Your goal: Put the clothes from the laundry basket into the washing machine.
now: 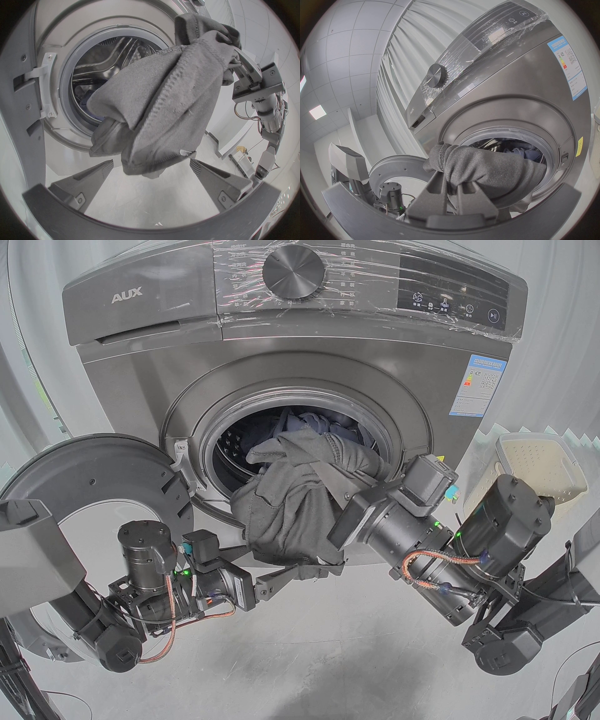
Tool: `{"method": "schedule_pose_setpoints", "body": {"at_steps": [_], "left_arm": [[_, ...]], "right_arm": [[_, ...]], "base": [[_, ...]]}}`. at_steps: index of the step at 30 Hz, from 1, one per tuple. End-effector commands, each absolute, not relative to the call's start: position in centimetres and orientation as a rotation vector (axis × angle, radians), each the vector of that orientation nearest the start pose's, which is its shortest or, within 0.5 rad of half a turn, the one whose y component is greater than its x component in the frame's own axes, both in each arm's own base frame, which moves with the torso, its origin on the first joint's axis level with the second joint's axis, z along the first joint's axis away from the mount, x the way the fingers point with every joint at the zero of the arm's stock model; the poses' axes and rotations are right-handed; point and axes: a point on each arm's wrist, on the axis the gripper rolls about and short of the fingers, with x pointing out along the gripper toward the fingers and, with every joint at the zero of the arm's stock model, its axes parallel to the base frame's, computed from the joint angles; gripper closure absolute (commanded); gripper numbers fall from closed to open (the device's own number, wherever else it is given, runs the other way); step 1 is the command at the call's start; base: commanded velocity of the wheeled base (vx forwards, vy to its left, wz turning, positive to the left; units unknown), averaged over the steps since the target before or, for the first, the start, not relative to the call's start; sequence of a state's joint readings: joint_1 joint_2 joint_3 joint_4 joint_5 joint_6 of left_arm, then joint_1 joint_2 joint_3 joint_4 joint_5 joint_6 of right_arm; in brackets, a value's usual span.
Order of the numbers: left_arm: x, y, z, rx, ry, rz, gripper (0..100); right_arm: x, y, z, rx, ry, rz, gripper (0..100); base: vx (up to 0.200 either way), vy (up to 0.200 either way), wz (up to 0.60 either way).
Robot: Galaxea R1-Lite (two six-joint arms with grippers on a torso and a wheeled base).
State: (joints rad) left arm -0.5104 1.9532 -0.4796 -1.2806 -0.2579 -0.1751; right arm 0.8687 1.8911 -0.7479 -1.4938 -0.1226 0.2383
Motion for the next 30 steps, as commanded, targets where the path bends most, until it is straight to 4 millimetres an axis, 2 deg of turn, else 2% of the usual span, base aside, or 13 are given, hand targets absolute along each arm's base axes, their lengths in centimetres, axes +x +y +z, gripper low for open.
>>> {"method": "schedule_pose_setpoints", "body": {"at_steps": [1,11,19,20,30], "left_arm": [[27.0,-15.8,8.9,-0.144,0.261,-0.747,0],[27.7,-16.1,9.7,-0.177,0.222,-0.749,0],[27.9,-16.4,9.1,-0.178,0.226,-0.750,0],[28.0,-16.4,9.0,-0.177,0.227,-0.750,100],[27.9,-16.2,9.1,-0.181,0.151,-0.724,100]], "right_arm": [[21.6,25.2,19.2,0.395,-0.226,0.776,100],[21.7,25.3,18.8,0.390,-0.216,0.775,100],[21.8,25.4,18.7,0.392,-0.221,0.775,100],[21.8,25.4,18.7,0.392,-0.221,0.775,100],[21.8,25.4,18.5,0.390,-0.216,0.775,100]], "base": [[0.000,0.000,0.00],[0.000,0.000,0.00],[0.000,0.000,0.00],[0.000,0.000,0.00],[0.000,0.000,0.00]]}}
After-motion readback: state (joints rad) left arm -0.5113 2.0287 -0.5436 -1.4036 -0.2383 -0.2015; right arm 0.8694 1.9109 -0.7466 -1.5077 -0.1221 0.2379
